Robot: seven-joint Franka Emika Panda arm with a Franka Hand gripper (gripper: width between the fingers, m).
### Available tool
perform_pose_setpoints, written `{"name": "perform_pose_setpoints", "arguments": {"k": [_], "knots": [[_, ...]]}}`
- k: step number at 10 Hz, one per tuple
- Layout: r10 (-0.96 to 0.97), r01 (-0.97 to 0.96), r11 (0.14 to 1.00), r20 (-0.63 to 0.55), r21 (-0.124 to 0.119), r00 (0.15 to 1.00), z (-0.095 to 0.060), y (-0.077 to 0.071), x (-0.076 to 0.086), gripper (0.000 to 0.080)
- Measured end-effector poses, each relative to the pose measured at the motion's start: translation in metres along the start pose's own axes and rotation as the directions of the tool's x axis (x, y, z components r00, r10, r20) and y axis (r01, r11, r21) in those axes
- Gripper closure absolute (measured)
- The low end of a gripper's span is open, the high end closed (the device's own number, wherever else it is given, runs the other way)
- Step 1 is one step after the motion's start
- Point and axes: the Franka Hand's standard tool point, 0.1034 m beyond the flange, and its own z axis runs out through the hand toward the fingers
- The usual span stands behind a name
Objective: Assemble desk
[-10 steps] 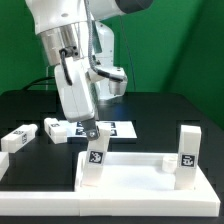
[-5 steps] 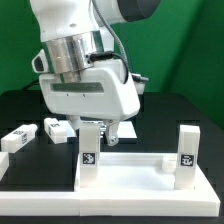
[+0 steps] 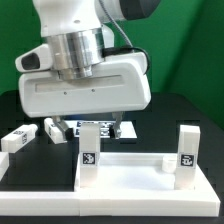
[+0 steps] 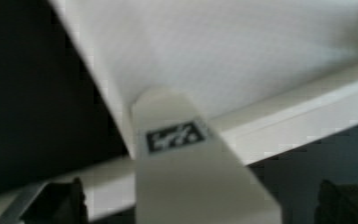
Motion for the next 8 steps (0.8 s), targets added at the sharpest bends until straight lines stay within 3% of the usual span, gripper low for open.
{"name": "perform_pose_setpoints", "arguments": {"k": [2, 4, 6, 8], "knots": [[0.047, -0.047, 0.999, 0.002, 0.012, 0.999, 0.0010, -0.0013, -0.0011, 0.0165], [0.146, -0.146, 0.989, 0.003, 0.013, 0.989, 0.0010, 0.0011, -0.0010, 0.0488], [0.285, -0.285, 0.958, 0.002, 0.017, 0.959, 0.0007, 0.0026, -0.0007, 0.0491], [0.616, -0.615, 0.787, 0.001, 0.048, 0.788, -0.0005, 0.0046, -0.0027, 0.0495]]}}
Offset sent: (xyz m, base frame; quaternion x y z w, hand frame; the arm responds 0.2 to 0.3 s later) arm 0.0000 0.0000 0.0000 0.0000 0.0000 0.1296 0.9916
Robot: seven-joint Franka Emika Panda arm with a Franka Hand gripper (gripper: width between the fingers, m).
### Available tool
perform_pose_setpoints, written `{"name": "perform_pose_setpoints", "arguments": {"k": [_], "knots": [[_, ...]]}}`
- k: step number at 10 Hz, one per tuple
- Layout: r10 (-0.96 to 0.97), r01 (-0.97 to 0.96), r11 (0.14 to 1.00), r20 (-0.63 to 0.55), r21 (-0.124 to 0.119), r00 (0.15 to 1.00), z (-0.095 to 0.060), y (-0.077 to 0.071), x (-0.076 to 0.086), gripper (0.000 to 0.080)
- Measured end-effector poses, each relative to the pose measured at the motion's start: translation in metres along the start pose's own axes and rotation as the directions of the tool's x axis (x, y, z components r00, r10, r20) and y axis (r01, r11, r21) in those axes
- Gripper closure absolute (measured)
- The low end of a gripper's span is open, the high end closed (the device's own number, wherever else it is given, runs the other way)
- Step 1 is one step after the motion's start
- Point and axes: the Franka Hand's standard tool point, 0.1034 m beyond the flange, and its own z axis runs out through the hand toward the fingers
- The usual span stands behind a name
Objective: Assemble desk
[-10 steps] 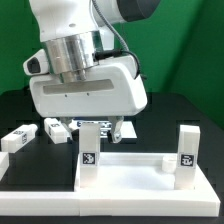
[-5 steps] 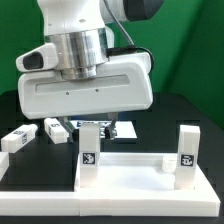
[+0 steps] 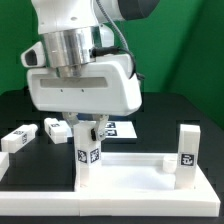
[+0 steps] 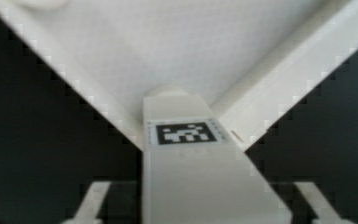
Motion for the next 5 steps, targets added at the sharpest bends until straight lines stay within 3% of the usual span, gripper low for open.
{"name": "perform_pose_setpoints", "arguments": {"k": [1, 3, 5], "knots": [[0.179, -0.179, 0.984, 0.002, 0.009, 0.984, 0.0011, -0.0008, -0.0013, 0.0495], [0.529, -0.532, 0.844, 0.056, 0.070, 0.847, 0.0034, 0.0001, -0.0026, 0.0495], [0.610, -0.614, 0.786, 0.078, 0.065, 0.789, 0.0036, -0.0029, -0.0061, 0.0495]]}}
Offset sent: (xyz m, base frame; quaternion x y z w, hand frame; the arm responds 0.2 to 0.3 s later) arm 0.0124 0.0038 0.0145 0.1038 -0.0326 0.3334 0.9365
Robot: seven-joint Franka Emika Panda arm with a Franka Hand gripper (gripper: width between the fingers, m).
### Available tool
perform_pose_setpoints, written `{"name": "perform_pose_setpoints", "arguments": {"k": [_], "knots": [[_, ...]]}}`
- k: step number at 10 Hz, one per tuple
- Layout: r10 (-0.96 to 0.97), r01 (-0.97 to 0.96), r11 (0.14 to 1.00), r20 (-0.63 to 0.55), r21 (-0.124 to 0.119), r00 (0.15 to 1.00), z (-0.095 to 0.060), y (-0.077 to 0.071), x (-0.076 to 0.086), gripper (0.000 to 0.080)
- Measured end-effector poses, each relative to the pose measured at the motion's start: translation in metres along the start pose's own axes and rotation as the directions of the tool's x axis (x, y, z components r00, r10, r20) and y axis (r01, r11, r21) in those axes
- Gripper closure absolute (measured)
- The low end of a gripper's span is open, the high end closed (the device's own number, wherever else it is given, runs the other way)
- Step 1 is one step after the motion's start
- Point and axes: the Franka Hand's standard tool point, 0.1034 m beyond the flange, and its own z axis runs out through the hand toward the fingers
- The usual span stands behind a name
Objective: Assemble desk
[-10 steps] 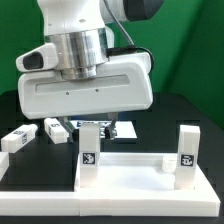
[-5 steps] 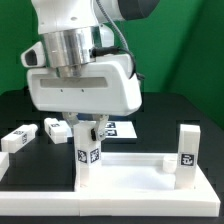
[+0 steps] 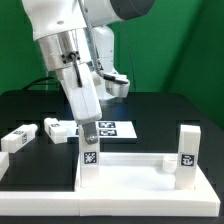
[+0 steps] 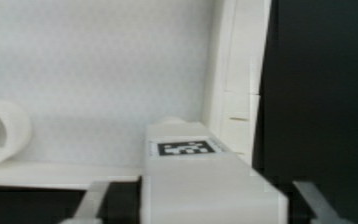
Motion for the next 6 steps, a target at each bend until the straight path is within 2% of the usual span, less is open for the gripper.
{"name": "perform_pose_setpoints", "arguments": {"k": [1, 2, 3, 4, 5, 6], "knots": [[0.017, -0.017, 1.000, 0.001, -0.003, 1.000, 0.0016, 0.0000, -0.0038, 0.0495], [0.006, -0.006, 1.000, 0.001, -0.003, 1.000, 0.0017, 0.0000, -0.0038, 0.0421], [-0.051, 0.051, 0.999, -0.002, -0.012, 0.999, 0.0020, 0.0006, -0.0040, 0.0421], [-0.282, 0.282, 0.957, 0.002, -0.061, 0.959, 0.0029, 0.0017, -0.0049, 0.0272], [-0.452, 0.452, 0.888, 0.026, -0.087, 0.892, 0.0045, -0.0002, -0.0059, 0.0171], [-0.523, 0.525, 0.845, 0.046, -0.098, 0.851, 0.0065, 0.0011, -0.0082, 0.0171]]}}
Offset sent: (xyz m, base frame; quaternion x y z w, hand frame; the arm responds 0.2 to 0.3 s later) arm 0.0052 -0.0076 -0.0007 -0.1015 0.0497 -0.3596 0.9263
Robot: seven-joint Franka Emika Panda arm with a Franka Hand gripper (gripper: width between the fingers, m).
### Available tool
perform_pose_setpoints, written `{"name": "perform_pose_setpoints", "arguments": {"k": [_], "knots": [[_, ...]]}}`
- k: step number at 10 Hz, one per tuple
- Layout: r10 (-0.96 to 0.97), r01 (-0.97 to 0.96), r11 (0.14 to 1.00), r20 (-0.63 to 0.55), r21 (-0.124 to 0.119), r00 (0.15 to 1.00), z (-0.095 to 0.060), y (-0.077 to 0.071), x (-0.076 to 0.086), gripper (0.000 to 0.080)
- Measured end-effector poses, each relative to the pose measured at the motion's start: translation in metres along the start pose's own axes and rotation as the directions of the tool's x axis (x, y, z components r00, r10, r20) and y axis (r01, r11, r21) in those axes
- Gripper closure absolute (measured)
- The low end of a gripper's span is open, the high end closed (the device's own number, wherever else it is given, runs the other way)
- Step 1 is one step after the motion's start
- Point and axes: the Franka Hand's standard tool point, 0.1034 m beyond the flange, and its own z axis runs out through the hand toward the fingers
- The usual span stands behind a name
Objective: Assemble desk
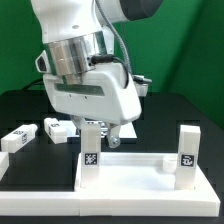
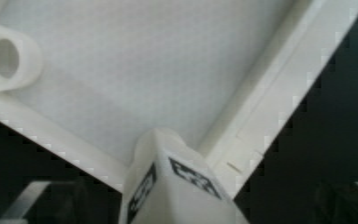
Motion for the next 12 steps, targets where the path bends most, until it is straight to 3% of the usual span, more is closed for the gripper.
{"name": "perform_pose_setpoints", "arguments": {"k": [3, 4, 6, 7, 8, 9, 10, 11, 12], "knots": [[-0.197, 0.197, 0.980, -0.002, 0.001, 0.980, 0.000, 0.001, 0.001, 0.0150], [-0.327, 0.327, 0.945, 0.000, -0.022, 0.945, -0.002, 0.003, 0.003, 0.0150], [-0.674, 0.670, 0.729, 0.022, -0.139, 0.738, -0.013, -0.004, 0.013, 0.0150], [-0.776, 0.772, 0.618, 0.042, -0.150, 0.629, -0.011, -0.007, 0.010, 0.0150], [-0.796, 0.793, 0.593, 0.043, -0.144, 0.603, -0.011, -0.006, 0.011, 0.0150], [-0.774, 0.770, 0.622, 0.037, -0.143, 0.632, -0.011, -0.007, 0.011, 0.0150], [-0.778, 0.774, 0.617, 0.038, -0.142, 0.627, -0.010, -0.007, 0.011, 0.0245], [-0.746, 0.742, 0.656, 0.031, -0.139, 0.665, -0.010, -0.008, 0.010, 0.0245], [-0.690, 0.685, 0.715, 0.018, -0.141, 0.724, -0.011, -0.007, 0.011, 0.0428]]}}
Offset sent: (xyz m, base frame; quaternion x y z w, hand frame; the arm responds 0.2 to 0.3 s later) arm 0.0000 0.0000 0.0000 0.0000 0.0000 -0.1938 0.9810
